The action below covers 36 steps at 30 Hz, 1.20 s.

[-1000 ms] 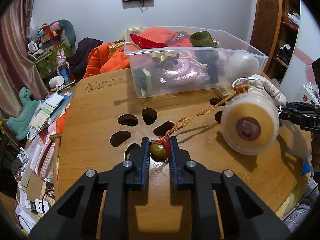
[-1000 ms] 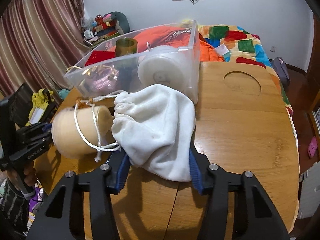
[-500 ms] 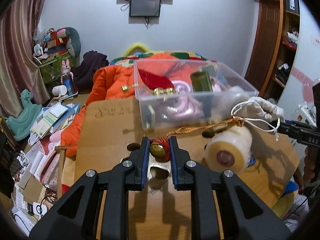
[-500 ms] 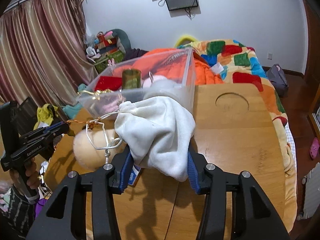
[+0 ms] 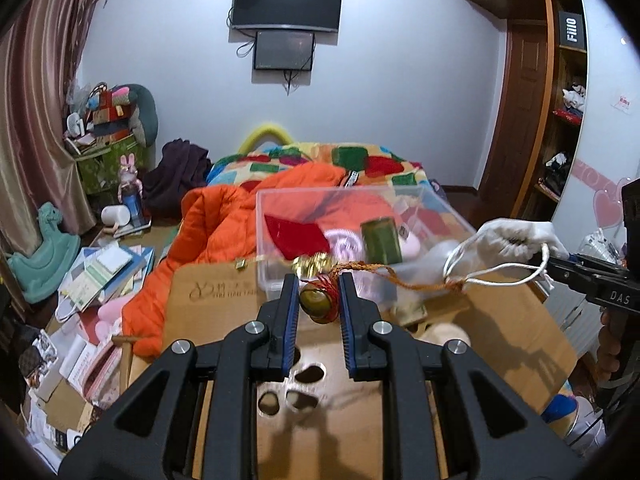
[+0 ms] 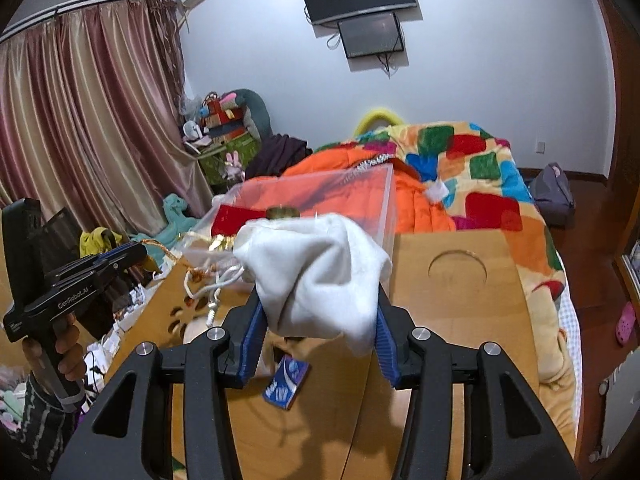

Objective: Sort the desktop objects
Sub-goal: 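Grasp the brown tasseled bead with the left gripper while the right grasps the white cloth bag, then carry the tasseled bead and white bag into the clear box and release both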

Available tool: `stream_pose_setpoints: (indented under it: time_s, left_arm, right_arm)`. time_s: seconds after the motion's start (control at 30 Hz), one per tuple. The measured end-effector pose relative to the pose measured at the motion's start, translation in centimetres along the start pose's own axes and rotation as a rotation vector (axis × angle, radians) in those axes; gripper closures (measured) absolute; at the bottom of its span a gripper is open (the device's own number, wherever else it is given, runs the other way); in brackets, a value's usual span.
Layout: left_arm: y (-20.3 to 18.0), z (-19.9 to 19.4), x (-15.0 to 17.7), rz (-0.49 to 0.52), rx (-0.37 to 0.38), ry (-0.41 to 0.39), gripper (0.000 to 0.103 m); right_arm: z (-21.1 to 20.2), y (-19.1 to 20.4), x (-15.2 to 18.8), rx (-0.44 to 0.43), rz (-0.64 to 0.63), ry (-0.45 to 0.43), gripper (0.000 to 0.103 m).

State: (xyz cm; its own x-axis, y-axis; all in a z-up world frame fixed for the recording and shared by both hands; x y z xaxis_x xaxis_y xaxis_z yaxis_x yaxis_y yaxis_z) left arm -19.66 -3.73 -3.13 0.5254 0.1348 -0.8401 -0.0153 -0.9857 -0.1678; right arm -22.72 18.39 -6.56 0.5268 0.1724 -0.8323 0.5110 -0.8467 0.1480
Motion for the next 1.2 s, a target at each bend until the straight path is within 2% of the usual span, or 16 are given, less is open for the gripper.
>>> stream_pose_setpoints:
  time_s: [0.27,0.53,0.63,0.83,1.03,1.1,1.2]
  left_arm:
    - [-0.4,2.0,-2.5,-0.020,0.028,-0.008,0.085]
    - [-0.8,4.3,-4.0,-0.010,0.029,-0.006,0.085]
    - [-0.5,6.0,-3.8,-0.001,0.007,0.017,0.085]
    - [-0.4,8.9,-2.3,0.001,0.026,0.093,0.085]
    - [-0.3,10.6,-0.9,0.003,0.017,0.147,0.085]
    - [-0.5,10.8,-0.5,0.016,0.042,0.164,0.085]
    - [-0.7,10.8,-0.2,0.036,0.027,0.172,0.074]
  right_arm:
    - [1.5,-0.4,-2.5,0.011,-0.012,-0.034,0.066]
    - [3.7,-0.6,-4.9,-0.004,0.006,-0.049,0.067]
    - [4.8,-0.6,-5.5,0.000,-0.002,-0.047,0.067]
    - [7.3,-0.3,-6.2,0.018,-0.027,-0.026,0.067]
    - [10.1,0.7,-6.6,0.065,-0.110,0.007,0.064]
    - [11.0,0.7,-6.4,0.098,-0.128,0.033,0.060]
    - [11.4,0.7,-6.2,0.126,-0.138,0.055,0.046]
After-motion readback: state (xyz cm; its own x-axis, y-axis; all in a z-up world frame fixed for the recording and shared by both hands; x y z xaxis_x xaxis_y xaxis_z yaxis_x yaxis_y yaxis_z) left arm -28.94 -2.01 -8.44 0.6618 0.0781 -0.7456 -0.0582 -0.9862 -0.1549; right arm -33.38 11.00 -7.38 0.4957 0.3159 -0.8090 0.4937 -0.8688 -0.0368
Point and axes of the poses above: each gripper's, at about its wrist camera, not at the fingertips, and z roughly the way its jaws point, y to its left, x to its underside, the point moved 10 cm from there along z, roughly the way its jaws point, and after that the axes turned 6 degrees about -z, right-handed, at the moved point
